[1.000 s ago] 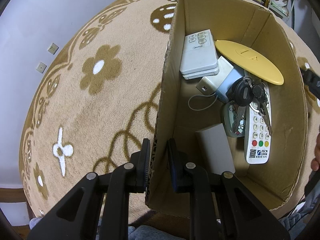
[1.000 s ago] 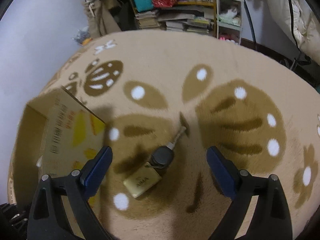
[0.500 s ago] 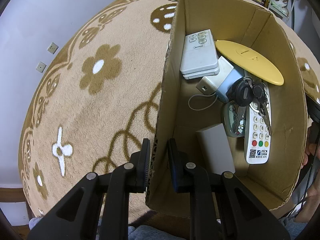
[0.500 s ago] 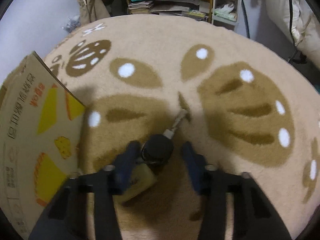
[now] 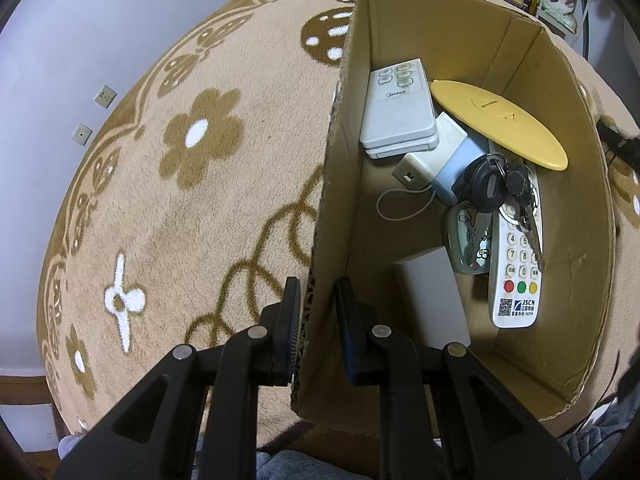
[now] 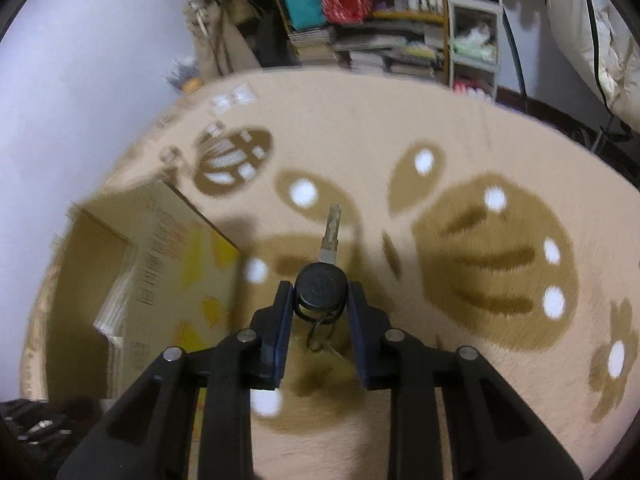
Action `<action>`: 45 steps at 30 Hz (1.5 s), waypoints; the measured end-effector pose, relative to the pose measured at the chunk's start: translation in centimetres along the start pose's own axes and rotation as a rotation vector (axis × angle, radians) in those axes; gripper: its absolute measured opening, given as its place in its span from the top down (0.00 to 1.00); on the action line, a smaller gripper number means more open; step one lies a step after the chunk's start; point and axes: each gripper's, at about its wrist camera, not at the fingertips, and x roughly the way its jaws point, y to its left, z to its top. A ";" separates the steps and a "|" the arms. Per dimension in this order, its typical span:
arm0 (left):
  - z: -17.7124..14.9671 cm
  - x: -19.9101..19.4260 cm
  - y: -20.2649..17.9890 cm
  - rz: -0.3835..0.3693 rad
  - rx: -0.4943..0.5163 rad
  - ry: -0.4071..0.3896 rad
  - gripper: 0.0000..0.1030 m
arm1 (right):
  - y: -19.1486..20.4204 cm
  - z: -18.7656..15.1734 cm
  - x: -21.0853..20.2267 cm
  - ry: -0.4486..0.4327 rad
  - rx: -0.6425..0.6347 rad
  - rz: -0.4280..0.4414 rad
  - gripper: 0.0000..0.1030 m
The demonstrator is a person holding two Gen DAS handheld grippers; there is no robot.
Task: Organize rigid objects
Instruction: 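Carry the key over the box and release it inside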
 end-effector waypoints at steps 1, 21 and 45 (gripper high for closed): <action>0.0 0.0 0.0 0.001 0.000 0.000 0.83 | 0.2 0.2 -0.8 -0.017 -0.002 0.013 0.72; 0.0 0.0 -0.1 -0.004 -0.002 0.001 0.83 | 10.2 0.6 -7.5 -0.160 -0.191 0.205 0.72; 0.0 -0.4 0.0 -0.004 -0.003 -0.011 0.83 | 10.0 -2.5 -1.8 0.101 -0.147 0.139 0.73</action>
